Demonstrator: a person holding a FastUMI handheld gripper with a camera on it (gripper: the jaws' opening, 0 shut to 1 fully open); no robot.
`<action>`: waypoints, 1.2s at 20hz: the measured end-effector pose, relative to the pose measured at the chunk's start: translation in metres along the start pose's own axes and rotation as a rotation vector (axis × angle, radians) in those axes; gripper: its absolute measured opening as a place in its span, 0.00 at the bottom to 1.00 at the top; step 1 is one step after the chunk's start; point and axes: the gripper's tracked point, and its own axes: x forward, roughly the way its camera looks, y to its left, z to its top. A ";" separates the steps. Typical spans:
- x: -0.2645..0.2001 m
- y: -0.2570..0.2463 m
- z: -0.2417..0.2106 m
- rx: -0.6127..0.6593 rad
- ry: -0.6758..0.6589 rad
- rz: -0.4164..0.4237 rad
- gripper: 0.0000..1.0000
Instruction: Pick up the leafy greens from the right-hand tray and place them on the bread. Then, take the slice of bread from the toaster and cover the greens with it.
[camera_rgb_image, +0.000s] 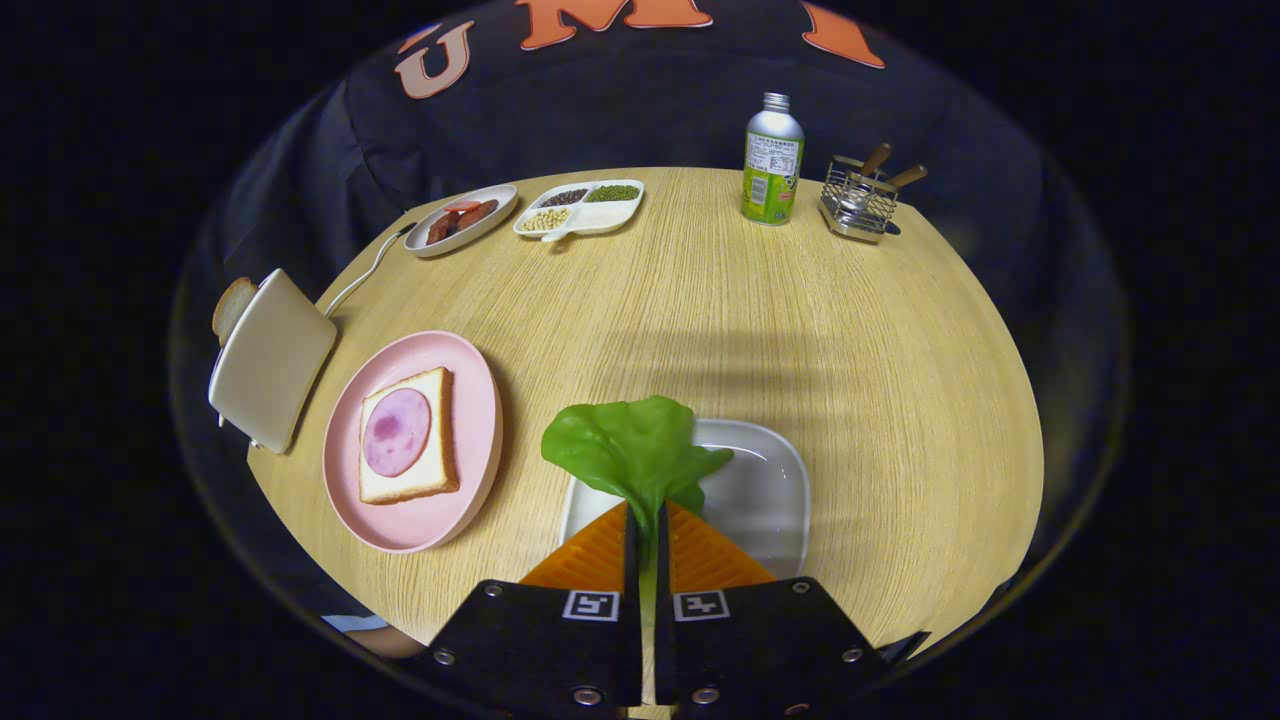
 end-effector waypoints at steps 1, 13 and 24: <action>-0.004 0.003 0.004 0.003 -0.010 0.011 0.06; -0.032 0.072 0.031 -0.067 -0.085 0.114 0.05; -0.013 0.137 0.040 -0.092 -0.058 0.192 0.05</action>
